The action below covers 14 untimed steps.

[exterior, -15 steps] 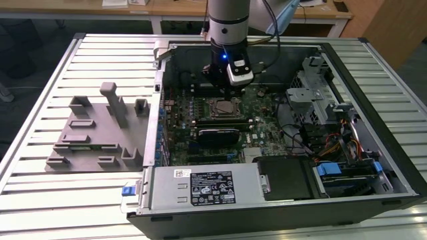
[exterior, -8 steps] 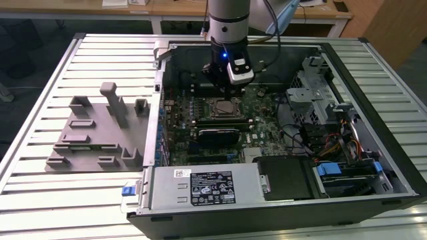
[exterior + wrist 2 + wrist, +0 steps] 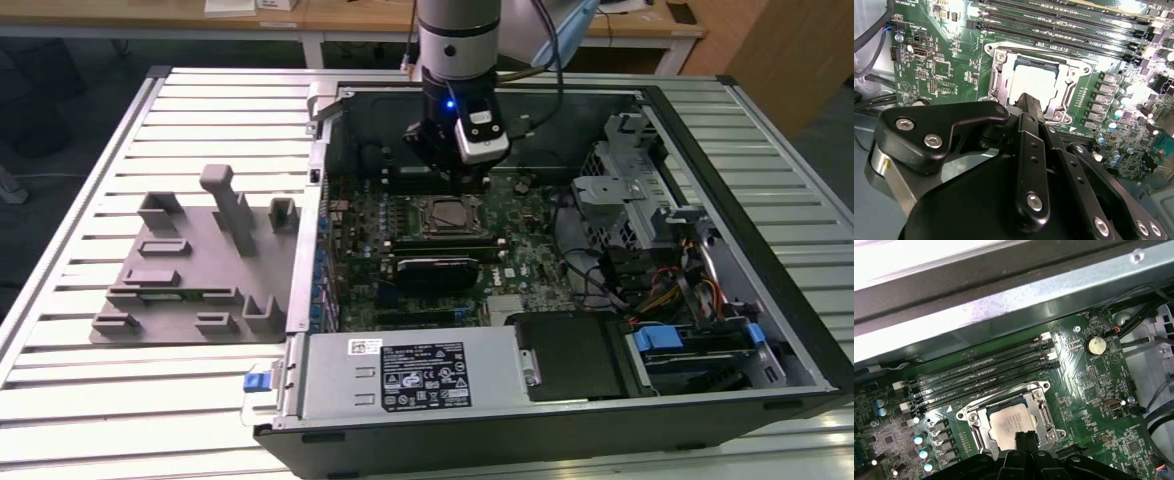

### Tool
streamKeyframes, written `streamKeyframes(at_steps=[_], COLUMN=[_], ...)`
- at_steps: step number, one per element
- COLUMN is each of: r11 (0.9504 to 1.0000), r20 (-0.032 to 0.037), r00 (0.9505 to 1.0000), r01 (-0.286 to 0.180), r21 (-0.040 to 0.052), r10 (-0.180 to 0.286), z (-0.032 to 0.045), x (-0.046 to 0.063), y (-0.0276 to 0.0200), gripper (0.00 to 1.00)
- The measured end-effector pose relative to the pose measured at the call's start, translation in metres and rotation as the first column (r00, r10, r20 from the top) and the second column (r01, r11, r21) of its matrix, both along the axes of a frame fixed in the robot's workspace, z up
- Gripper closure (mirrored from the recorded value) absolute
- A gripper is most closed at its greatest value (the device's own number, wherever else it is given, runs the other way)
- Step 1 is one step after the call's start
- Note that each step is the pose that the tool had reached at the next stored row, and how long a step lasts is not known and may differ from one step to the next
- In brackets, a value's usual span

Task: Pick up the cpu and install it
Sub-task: 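Install the second cpu locking lever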

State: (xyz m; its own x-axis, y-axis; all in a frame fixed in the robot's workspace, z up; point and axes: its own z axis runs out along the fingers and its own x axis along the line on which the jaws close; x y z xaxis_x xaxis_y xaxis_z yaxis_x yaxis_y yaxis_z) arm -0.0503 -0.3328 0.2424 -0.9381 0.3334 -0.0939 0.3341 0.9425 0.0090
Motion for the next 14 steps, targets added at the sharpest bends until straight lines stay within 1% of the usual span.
streamKeyframes(at_steps=[8, 11, 14], r11=[1.0000, 1.0000, 1.0000], r20=[-0.0001, -0.0001, 0.0000], r00=[1.0000, 1.0000, 1.0000], r01=[0.000, 0.000, 0.000], r21=[-0.0002, 0.0000, 0.0000], r10=[0.000, 0.000, 0.000], z=[0.0003, 0.0003, 0.0002], x=[0.0000, 0.0000, 0.0000], y=[-0.0002, -0.0019, -0.0052], gripper=[0.89, 0.89, 0.89])
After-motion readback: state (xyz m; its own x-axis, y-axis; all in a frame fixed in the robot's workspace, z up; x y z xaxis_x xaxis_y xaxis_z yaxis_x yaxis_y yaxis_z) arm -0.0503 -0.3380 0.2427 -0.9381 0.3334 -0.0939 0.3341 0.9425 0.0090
